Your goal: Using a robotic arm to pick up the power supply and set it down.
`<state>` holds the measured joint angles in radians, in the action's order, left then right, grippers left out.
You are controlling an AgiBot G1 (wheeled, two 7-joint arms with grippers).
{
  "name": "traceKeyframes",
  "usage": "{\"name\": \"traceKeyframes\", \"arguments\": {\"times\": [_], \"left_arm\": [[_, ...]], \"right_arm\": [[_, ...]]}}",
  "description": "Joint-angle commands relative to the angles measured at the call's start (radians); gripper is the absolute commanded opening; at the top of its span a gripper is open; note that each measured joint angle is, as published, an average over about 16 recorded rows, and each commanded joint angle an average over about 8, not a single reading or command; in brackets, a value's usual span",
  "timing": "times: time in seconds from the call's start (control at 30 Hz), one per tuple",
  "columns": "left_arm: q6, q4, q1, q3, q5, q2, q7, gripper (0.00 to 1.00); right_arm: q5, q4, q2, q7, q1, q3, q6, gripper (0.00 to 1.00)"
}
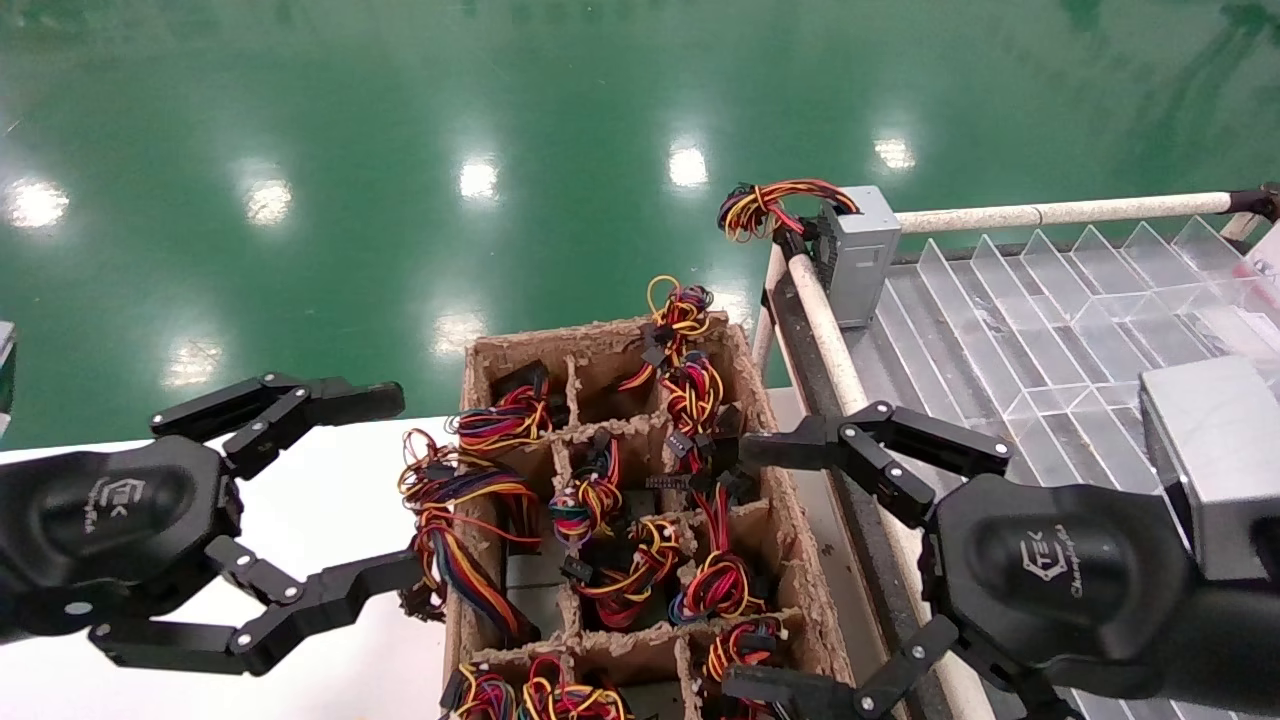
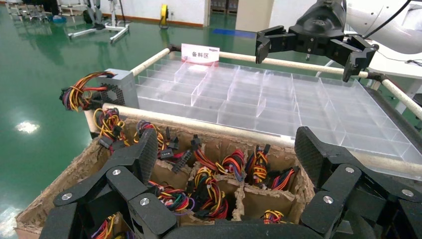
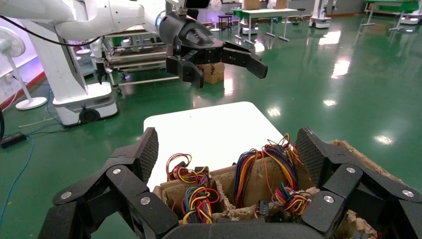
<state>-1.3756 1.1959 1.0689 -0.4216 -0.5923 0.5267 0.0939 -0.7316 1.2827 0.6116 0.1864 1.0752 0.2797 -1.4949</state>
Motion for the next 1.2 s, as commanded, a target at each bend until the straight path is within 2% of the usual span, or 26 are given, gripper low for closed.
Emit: {"name": "traceKeyframes", "arguments": {"times": [0.03, 1.2], "left_arm": [[0.000, 0.000, 0.000, 0.000, 0.000, 0.000, 0.000, 1.00], [0.000, 0.000, 0.000, 0.000, 0.000, 0.000, 0.000, 1.00]], "right_arm": [[0.000, 0.000, 0.000, 0.000, 0.000, 0.000, 0.000, 1.00], [-0.002, -0.002, 0.001, -0.001, 0.002, 0.001, 0.001, 1.00]]}}
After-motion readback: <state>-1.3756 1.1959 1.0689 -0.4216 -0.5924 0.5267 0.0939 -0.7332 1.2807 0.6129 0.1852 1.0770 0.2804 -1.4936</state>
